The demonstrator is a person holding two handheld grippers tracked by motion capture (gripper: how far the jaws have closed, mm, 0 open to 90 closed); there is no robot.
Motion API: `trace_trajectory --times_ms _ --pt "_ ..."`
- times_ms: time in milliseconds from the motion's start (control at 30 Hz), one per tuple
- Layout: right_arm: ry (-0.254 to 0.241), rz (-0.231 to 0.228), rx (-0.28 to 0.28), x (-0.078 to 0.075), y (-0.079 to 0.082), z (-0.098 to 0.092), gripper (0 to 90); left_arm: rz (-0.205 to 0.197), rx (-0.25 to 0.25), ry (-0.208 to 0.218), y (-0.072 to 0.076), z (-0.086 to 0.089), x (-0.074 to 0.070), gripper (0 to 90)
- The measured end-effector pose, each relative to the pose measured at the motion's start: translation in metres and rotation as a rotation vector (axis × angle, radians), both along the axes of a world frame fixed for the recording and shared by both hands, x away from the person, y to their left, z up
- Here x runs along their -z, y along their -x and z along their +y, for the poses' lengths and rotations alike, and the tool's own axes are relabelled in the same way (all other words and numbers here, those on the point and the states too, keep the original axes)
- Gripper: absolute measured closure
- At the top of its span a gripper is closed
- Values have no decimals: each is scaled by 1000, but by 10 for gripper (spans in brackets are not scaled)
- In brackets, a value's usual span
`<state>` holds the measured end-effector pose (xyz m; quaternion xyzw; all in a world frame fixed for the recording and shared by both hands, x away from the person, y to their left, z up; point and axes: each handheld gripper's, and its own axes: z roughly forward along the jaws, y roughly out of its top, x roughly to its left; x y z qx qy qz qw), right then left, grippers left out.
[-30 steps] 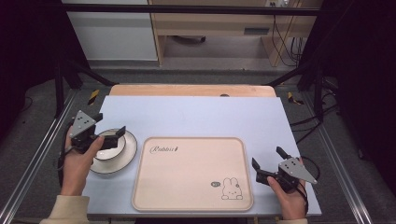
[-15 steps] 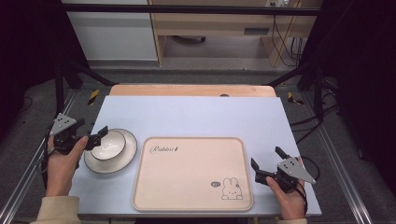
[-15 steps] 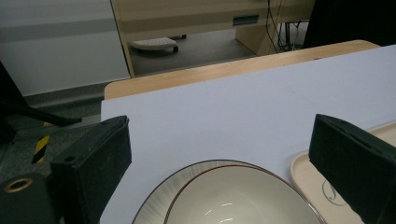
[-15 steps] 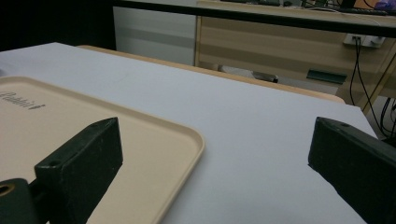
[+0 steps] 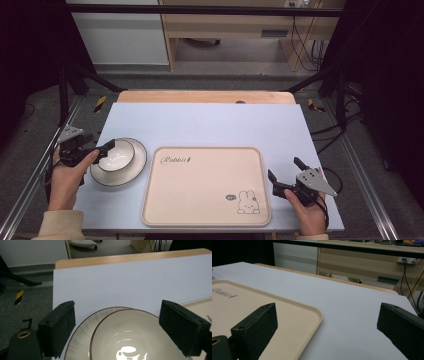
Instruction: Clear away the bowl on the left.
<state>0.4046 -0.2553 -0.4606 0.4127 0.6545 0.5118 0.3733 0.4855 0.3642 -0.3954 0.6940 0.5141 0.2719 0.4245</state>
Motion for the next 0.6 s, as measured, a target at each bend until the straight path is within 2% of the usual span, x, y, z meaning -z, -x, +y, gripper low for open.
trace_trajectory --times_ms 200,600 --pt "-2 4 -5 0 0 1 32 48 -3 -8 -2 1 8 168" --pt "-3 11 -15 1 -1 3 32 103 -12 -8 -3 2 13 226"
